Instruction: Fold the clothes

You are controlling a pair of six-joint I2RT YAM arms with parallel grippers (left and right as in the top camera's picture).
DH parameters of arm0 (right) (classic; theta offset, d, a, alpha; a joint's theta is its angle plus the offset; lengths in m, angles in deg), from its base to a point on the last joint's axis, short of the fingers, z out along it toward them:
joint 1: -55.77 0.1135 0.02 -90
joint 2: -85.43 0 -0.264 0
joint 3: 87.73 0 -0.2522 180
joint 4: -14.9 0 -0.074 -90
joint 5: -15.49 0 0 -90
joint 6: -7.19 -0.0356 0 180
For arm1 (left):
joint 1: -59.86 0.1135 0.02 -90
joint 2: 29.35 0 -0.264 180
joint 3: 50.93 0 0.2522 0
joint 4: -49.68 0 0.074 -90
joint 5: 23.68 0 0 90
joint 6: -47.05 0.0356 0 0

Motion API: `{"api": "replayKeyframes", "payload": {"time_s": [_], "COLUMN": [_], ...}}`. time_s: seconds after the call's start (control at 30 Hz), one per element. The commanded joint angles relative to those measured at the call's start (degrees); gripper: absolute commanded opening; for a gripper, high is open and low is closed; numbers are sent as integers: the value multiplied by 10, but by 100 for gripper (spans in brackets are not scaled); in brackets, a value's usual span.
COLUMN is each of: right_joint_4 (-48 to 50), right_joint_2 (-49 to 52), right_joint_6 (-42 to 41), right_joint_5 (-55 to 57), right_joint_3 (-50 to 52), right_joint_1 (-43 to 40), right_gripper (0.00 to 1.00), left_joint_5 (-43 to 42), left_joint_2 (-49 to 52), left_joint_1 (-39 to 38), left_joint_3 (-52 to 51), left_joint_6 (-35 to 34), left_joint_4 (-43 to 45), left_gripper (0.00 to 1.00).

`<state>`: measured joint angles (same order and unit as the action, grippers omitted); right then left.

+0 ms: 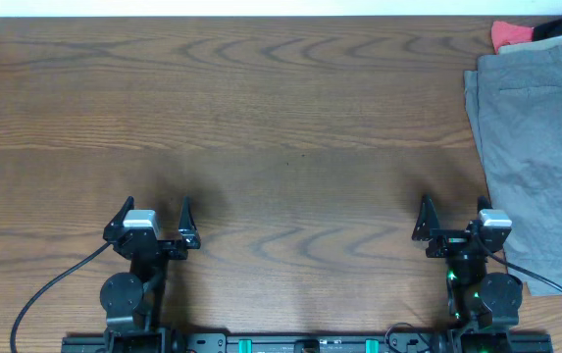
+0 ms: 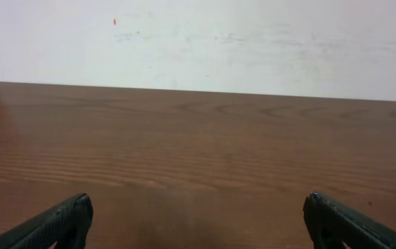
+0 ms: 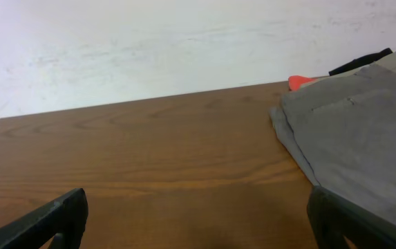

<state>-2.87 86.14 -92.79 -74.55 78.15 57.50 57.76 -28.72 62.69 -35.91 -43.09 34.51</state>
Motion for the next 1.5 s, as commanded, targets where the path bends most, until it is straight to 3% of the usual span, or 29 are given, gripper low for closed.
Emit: {"api": "replayKeyframes", "payload": {"time_s": [0.0, 0.6, 0.67, 0.83, 1.0, 1.2, 1.33, 1.47], "right_joint_4": [-3, -2, 6, 14, 59, 223, 195, 158], "right_joint_2": [-1, -1, -1, 0, 0, 3, 40, 143], "right_joint_6": [8, 8, -46, -277, -361, -331, -260, -170], "right_joint_5": [-2, -2, -42, -231, -242, -222, -180, -147], "right_joint_3": [0, 0, 0, 0, 0, -13, -73, -168], "right_joint_1": [4, 4, 4, 4, 4, 4, 4, 4], "right_gripper": [99, 99, 99, 99, 99, 99, 99, 99], "left_joint_5": [-4, -4, -4, -4, -4, -3, -4, -4], "left_joint_2": [-4, -4, -4, -4, -4, -4, -4, -4], "left_joint_1": [-3, -3, -3, -3, -3, -3, -3, -3], "left_joint_3": [-10, -10, -10, -10, -10, -10, -10, -10], "left_joint_6": [2, 2, 2, 2, 2, 2, 2, 2], "left_joint_4": [-19, -19, -19, -19, -19, -19, -19, -19], "left_gripper": [98, 98, 98, 98, 98, 98, 98, 98]}}
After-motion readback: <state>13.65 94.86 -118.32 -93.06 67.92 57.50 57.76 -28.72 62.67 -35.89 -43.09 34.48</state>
